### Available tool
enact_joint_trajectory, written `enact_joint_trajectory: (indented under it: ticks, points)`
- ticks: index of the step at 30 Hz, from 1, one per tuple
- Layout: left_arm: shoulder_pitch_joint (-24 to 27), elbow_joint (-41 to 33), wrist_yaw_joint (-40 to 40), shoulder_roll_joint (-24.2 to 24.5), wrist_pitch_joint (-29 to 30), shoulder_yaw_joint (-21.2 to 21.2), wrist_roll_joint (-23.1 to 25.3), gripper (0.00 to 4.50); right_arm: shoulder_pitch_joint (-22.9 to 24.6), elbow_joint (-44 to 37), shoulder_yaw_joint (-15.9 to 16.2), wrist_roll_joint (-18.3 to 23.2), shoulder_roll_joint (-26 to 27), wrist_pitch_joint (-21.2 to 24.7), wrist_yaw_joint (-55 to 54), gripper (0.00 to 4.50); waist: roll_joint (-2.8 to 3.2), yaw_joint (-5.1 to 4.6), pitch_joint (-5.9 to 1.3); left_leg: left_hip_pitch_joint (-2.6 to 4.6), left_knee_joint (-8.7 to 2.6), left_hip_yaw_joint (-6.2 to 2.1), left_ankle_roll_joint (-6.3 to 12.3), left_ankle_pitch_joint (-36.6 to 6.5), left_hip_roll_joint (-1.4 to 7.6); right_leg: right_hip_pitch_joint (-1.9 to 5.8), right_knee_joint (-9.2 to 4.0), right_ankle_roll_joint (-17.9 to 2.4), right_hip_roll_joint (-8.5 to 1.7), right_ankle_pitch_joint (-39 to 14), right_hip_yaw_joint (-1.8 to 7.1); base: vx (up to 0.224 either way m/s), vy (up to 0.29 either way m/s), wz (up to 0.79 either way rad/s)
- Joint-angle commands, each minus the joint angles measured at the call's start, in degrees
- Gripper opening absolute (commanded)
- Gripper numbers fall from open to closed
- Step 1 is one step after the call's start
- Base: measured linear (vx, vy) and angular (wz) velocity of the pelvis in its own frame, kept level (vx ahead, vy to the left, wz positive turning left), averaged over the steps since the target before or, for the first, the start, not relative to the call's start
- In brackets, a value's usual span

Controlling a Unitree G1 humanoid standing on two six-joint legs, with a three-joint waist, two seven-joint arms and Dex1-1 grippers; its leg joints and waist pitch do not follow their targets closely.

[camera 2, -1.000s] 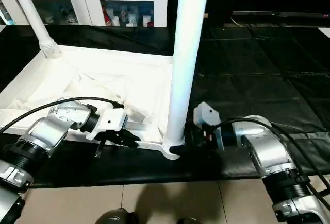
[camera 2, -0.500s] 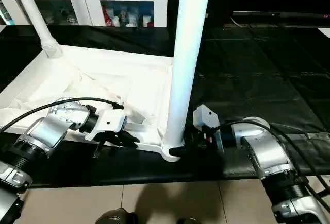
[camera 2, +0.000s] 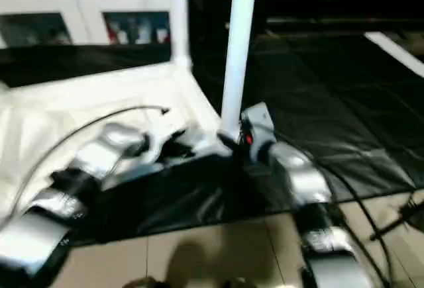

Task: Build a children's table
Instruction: Rotate leg to tighten

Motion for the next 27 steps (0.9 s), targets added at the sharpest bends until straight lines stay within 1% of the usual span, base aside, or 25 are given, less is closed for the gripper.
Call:
enact_joint_trajectory:
  ticks: [1,2,3,4,5,6,7,8,9,10,11,12,13,14,15,16,17,19,20,21,22,23,24,26,27]
  points:
    - [-5.6,-2.4,5.0,-1.5,-0.4,4.2,-1.7,0.0,-0.7,7.0,1.0,-1.6,3.2,0.8,-5.2,2.72,-0.06,0.26,-4.76,1.32,-5.09,-4.36,-3.59,-19.0,7.01,2.35,-4.67,-11.8,-7.92,-16.8,4.6,0.0,0.0,0.0]
    - [-5.6,-2.4,5.0,-1.5,-0.4,4.2,-1.7,0.0,-0.7,7.0,1.0,-1.6,3.2,0.8,-5.2,2.72,-0.16,0.31,-5.0,1.01,-4.84,-4.16,-2.48,-15.6,6.92,2.6,-4.41,-12.5,-7.91,-14.5,4.55,0.0,0.0,0.0]
    - [-6.5,-1.6,7.1,-2.7,0.2,4.8,-1.6,0.0,-3.3,11.1,-0.4,-1.8,5.1,-0.3,-8.6,2.72,-0.6,0.51,-5.16,1.01,-4.8,-3.83,-1.17,-13.2,7.04,2.54,-4.33,-12.7,-7.64,-12.8,4.48,0.0,0.0,0.0]
    - [-6.7,-1.4,7.5,-3.1,0.4,4.9,-1.6,0.0,-4.3,12.4,-1.2,-1.5,5.8,-0.5,-9.9,2.72,-0.58,0.32,-5.24,0.85,-4.63,-3.82,-0.76,-12.2,7.0,2.55,-3.96,-13.3,-7.68,-12.0,4.51,0.0,0.0,0.0]
    - [-6.9,-1.2,7.9,-3.3,0.6,5.0,-1.5,0.0,-5.0,13.6,-1.9,-1.4,6.3,-0.7,-11.0,2.72,-0.29,0.58,-5.34,0.93,-4.53,-3.7,-0.17,-11.0,6.91,2.57,-4.1,-13.4,-7.59,-11.6,4.37,0.0,0.0,0.0]
    - [-6.9,-1.1,8.0,-3.4,0.4,4.8,-1.2,0.0,-6.0,14.9,-2.5,-1.4,6.6,-1.2,-11.9,2.72,-0.38,0.62,-5.46,0.72,-4.4,-3.58,0.49,-9.4,6.87,2.63,-3.74,-13.8,-7.57,-9.7,4.39,0.0,0.0,0.0]
    - [-6.8,-1.1,8.0,-3.4,0.3,4.6,-1.0,0.0,-6.3,15.2,-2.7,-1.4,6.6,-1.4,-12.1,3.07,-0.33,0.75,-5.56,0.59,-4.39,-3.58,0.97,-8.2,6.92,2.77,-3.56,-13.9,-7.52,-8.2,4.34,0.0,0.0,0.0]
    - [-6.7,-0.9,8.0,-3.2,0.1,4.4,-0.9,0.0,-6.5,15.5,-2.9,-1.4,6.6,-1.7,-12.2,3.28,-0.26,0.96,-5.81,0.64,-4.27,-3.41,2.22,-5.7,7.03,2.64,-2.99,-14.4,-7.28,-4.3,4.22,0.0,0.0,0.0]
    - [-6.6,-0.8,8.1,-3.1,0.0,4.3,-0.8,0.0,-6.7,15.7,-3.1,-1.3,6.5,-2.0,-12.3,3.28,-0.27,0.96,-5.88,0.58,-4.17,-3.37,3.55,-3.7,7.12,2.55,-2.46,-15.1,-7.1,-1.0,4.12,0.0,0.0,0.0]
    - [-6.4,-0.5,8.2,-2.7,-0.4,3.9,-0.6,0.0,-6.9,15.9,-3.9,-0.9,6.0,-2.9,-12.5,3.44,-0.24,1.0,-5.94,0.48,-4.12,-3.41,4.12,-3.0,7.12,2.66,-2.26,-15.3,-7.13,0.1,4.07,0.0,0.0,0.0]
    - [-6.2,-0.3,8.2,-2.4,-0.6,3.7,-0.4,0.0,-6.7,15.5,-3.9,-0.9,5.6,-3.2,-12.1,3.51,-0.19,1.13,-5.97,0.65,-4.03,-3.23,4.98,-2.4,7.15,2.49,-2.2,-15.8,-7.1,1.2,4.05,0.0,0.0,0.0]
    - [-6.0,-0.3,8.1,-2.1,-1.2,3.5,-0.2,0.0,-6.4,15.1,-3.8,-1.0,5.1,-3.6,-11.6,3.6,-0.22,1.38,-6.17,0.56,-3.82,-3.2,5.58,-1.7,7.1,2.6,-1.87,-16.0,-7.22,2.6,4.04,0.0,0.0,0.0]
    - [-5.7,-0.3,7.9,-1.8,-1.4,3.4,-0.1,0.0,-5.9,14.3,-3.8,-1.0,4.5,-4.0,-11.2,3.69,-0.18,1.48,-6.16,0.51,-3.85,-3.24,5.91,-1.3,7.16,2.6,-1.78,-16.1,-7.21,3.1,4.01,0.0,0.0,0.0]
    - [-5.6,-0.2,7.7,-1.6,-1.7,3.4,-0.1,0.0,-5.6,13.9,-3.8,-1.1,4.1,-4.5,-10.6,3.76,-0.21,1.57,-5.89,0.52,-3.97,-3.19,6.21,-2.0,7.26,2.44,-2.04,-16.0,-7.11,2.1,3.96,0.0,0.0,0.0]
    - [-5.4,0.0,7.3,-1.3,-2.1,3.3,0.1,0.0,-5.1,13.4,-3.9,-1.2,3.5,-5.5,-9.6,3.81,-0.24,1.69,-5.79,0.58,-4.01,-3.13,5.75,-3.7,7.27,2.5,-2.38,-15.7,-7.24,0.0,3.95,0.0,0.0,0.0]
    - [-5.0,-0.1,6.4,-0.7,-3.0,3.0,0.3,0.0,-3.9,11.4,-3.8,-1.4,2.2,-6.1,-8.1,3.99,-0.24,1.83,-5.64,0.55,-4.11,-3.16,5.03,-5.4,7.26,2.59,-2.73,-15.2,-7.29,-2.2,4.0,0.0,0.0,0.0]
    - [-4.9,-0.1,6.4,-0.7,-3.0,3.0,0.3,0.0,-3.8,11.2,-3.8,-1.4,2.2,-6.1,-8.0,4.1,-0.24,1.93,-5.67,0.65,-4.14,-3.14,4.64,-5.8,7.31,2.59,-2.78,-14.9,-7.31,-2.9,4.03,0.0,0.0,0.0]
    - [-4.1,-0.1,4.9,0.6,-3.7,2.8,0.2,0.0,-0.5,5.4,-3.8,-0.3,-0.4,-6.1,-3.6,4.16,-0.35,2.03,-5.59,0.66,-4.26,-3.26,4.2,-6.3,7.41,2.65,-2.85,-14.4,-7.27,-3.9,4.07,0.0,0.0,0.0]
    - [-3.9,-0.1,4.4,1.0,-4.1,2.7,0.2,0.0,0.4,3.7,-3.8,0.1,-1.1,-5.9,-2.3,4.21,-0.2,2.09,-5.6,0.66,-4.28,-3.31,4.19,-6.4,7.46,2.63,-2.89,-14.1,-7.25,-4.1,4.08,0.0,0.0,0.0]
    - [-3.7,0.0,4.1,1.3,-4.5,2.6,0.3,0.0,1.2,2.2,-3.7,0.6,-1.7,-5.7,-1.0,4.41,-0.27,2.08,-5.64,0.67,-4.31,-3.36,4.09,-6.5,7.49,2.59,-2.82,-14.1,-7.2,-4.1,4.05,0.0,0.0,0.0]
    - [-3.0,0.3,2.5,2.6,-5.8,2.1,0.5,0.0,4.8,-4.5,-3.3,2.8,-4.1,-5.0,4.9,4.41,-0.05,2.01,-5.51,0.51,-4.34,-3.41,4.21,-6.8,7.38,2.72,-2.89,-14.1,-7.15,-4.4,4.05,0.0,0.0,0.0]
    - [-2.6,0.5,1.6,3.4,-6.7,1.9,0.8,0.0,6.9,-8.2,-2.8,4.1,-5.8,-4.9,9.0,4.41,0.05,2.41,-5.41,0.57,-4.32,-3.41,4.44,-8.0,7.44,2.78,-3.3,-13.1,-7.34,-5.4,4.13,0.0,0.0,0.0]
    - [-2.3,0.5,0.5,4.1,-8.0,1.5,0.9,0.0,8.7,-11.3,-2.2,5.1,-7.6,-4.7,12.5,4.41,-0.03,2.57,-5.48,0.49,-4.39,-3.6,4.95,-8.0,7.49,3.01,-3.2,-12.6,-7.22,-5.1,4.1,0.0,0.0,0.0]
    - [-1.5,0.1,-2.8,5.5,-10.2,0.8,0.8,0.0,11.3,-15.0,-0.8,6.2,-10.8,-4.8,18.3,4.41,-0.13,2.23,-5.54,0.26,-4.43,-3.7,5.3,-7.9,7.54,2.92,-3.04,-12.8,-7.24,-4.6,4.03,0.0,0.0,0.0]
    - [-1.0,-0.1,-4.6,6.2,-11.4,0.5,0.7,0.0,12.2,-16.3,-0.3,6.7,-12.1,-4.9,20.8,4.41,-0.03,2.35,-5.38,0.46,-4.28,-3.46,5.1,-9.2,7.35,2.77,-3.62,-12.8,-7.31,-6.9,4.03,0.0,0.0,0.0]
